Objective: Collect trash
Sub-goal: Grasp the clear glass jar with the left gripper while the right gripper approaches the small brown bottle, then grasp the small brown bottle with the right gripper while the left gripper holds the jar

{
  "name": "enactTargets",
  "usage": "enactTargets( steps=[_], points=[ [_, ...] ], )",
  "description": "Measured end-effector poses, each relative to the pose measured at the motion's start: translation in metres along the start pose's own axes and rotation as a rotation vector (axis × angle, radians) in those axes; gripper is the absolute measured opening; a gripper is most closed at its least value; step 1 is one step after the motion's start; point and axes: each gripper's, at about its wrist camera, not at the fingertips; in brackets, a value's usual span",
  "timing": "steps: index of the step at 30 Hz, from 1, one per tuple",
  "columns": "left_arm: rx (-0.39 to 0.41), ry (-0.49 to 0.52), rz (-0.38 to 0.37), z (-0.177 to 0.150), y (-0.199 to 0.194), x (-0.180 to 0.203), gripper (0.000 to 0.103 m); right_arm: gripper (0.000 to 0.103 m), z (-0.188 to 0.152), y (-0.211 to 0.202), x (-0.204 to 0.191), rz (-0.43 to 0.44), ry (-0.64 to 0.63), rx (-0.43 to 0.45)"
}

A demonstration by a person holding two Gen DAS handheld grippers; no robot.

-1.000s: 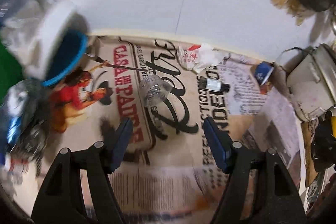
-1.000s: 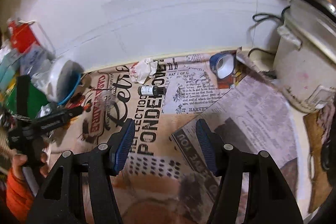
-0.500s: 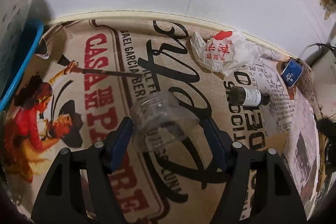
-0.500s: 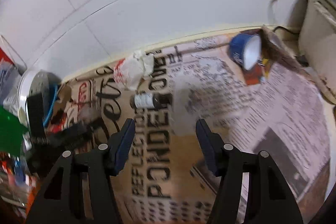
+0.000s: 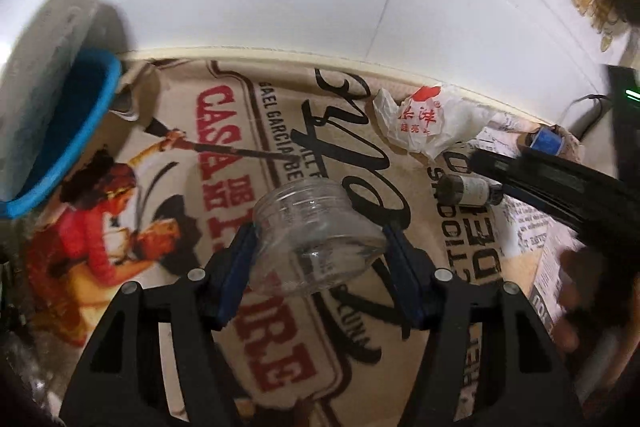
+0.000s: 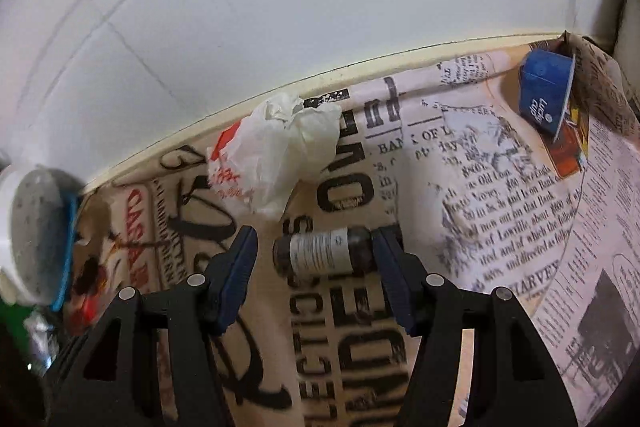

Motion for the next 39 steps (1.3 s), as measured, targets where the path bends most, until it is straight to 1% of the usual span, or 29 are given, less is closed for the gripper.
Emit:
enactTargets(
  steps=[3, 6, 9, 12, 16, 19, 23, 25, 28, 30, 33, 36, 38, 39],
  points=[
    [0.018, 0.006, 0.025, -0.006, -0.013, -0.001, 0.063, 0.056, 0.003, 0.012, -0.006, -0.102, -0.010, 0.016],
    [0.026, 0.003, 0.018, -0.012, -0.023, -0.003, 0.063, 0.056, 0.001, 0.015, -0.009, -0.177, -0.048, 0.020],
    [0.020, -0.005, -0.008, -0.013, -0.024, -0.004, 0.063, 0.056, -0.010, 0.013, 0.000, -0.190, -0.068, 0.001],
    [0.012, -0.006, -0.029, -0.013, -0.022, -0.001, 0.063, 0.056, -0.023, 0.007, 0.015, -0.171, -0.070, -0.033],
    [0.005, 0.007, -0.040, -0.016, -0.020, 0.006, 0.063, 0.056, -0.039, -0.003, 0.037, -0.133, -0.065, -0.076],
    [0.000, 0.017, -0.047, -0.019, -0.020, 0.010, 0.063, 0.056, -0.051, -0.018, 0.054, -0.114, -0.053, -0.066],
    [-0.008, 0.027, -0.050, -0.023, -0.021, 0.012, 0.063, 0.056, -0.055, -0.032, 0.072, -0.044, -0.024, -0.061],
    [-0.009, 0.033, -0.048, -0.025, -0.022, 0.013, 0.063, 0.056, -0.053, -0.032, 0.072, -0.026, -0.051, -0.057],
    [-0.010, 0.032, -0.046, -0.028, -0.025, 0.012, 0.063, 0.056, -0.049, -0.023, 0.056, -0.017, -0.142, -0.078],
    [-0.010, 0.029, -0.043, -0.030, -0.027, 0.011, 0.063, 0.056, -0.047, -0.016, 0.043, 0.026, -0.173, -0.094],
    [-0.011, 0.026, -0.039, -0.033, -0.032, 0.009, 0.063, 0.057, -0.056, -0.017, 0.034, 0.080, -0.208, -0.117],
    [-0.013, 0.022, -0.032, -0.036, -0.036, 0.007, 0.063, 0.056, -0.069, -0.017, 0.021, 0.095, -0.262, -0.139],
    [-0.015, 0.019, -0.030, -0.037, -0.039, 0.006, 0.063, 0.053, -0.074, -0.012, 0.016, 0.090, -0.282, -0.146],
    [-0.014, 0.019, -0.029, -0.038, -0.040, 0.006, 0.063, 0.047, -0.078, -0.011, 0.014, 0.082, -0.293, -0.149]
  ],
)
Point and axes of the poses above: each gripper's, at about its wrist camera, not at the fingertips, and y roughly the way its jaws point, x to its right, z to its top, and after that the axes turned 5 degrees about -x, right-handed
